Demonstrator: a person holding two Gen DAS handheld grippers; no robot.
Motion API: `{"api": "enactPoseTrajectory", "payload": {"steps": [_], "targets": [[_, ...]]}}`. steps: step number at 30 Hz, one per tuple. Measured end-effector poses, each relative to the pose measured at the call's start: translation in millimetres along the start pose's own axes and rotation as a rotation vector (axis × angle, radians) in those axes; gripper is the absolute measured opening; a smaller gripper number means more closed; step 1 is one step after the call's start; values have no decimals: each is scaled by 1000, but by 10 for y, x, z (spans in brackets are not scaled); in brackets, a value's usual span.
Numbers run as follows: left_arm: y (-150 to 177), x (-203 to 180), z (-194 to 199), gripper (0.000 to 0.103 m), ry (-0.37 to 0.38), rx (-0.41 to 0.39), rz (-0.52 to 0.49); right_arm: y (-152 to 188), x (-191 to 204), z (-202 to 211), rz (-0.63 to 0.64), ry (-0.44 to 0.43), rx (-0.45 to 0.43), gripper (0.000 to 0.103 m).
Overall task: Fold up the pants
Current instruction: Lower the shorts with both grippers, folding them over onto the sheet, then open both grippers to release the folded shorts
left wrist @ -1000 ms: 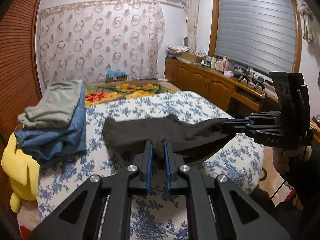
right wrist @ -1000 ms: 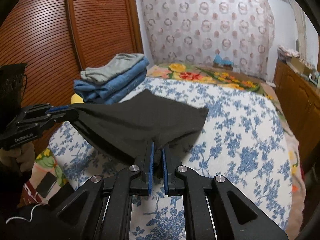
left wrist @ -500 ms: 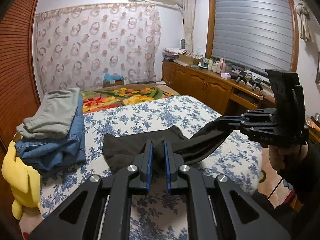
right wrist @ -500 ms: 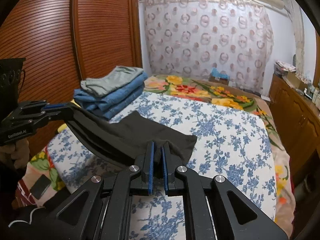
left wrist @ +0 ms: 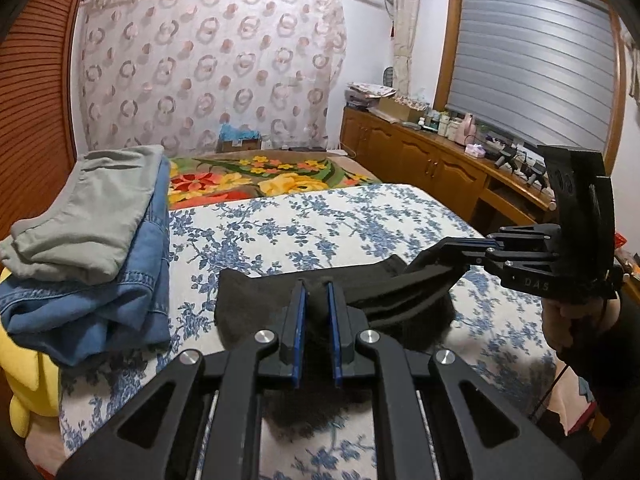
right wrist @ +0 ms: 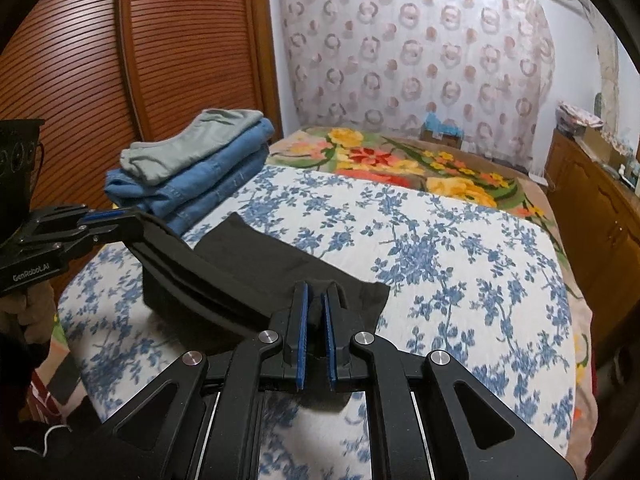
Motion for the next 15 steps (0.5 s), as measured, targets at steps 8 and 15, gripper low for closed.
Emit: {"api": "enactPoseTrajectory", "payload": {"steps": [8, 15], "targets": [[-83, 192, -276, 10, -25, 26, 30, -121, -145, -338, -15, 13, 45, 5], [-109, 309, -487, 10, -19, 56, 47, -177, -210, -513, -13, 14, 63, 5]]}}
Point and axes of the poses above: each gripper's, at about its wrist camera, not at the fingertips, and z roughly against the way its jaws point, x to its left, y to its underside, the point moved 10 cm from there along -z, roughly the way its jaws point, and after that the axes turned 14 degrees about x, right-handed, at the moved point
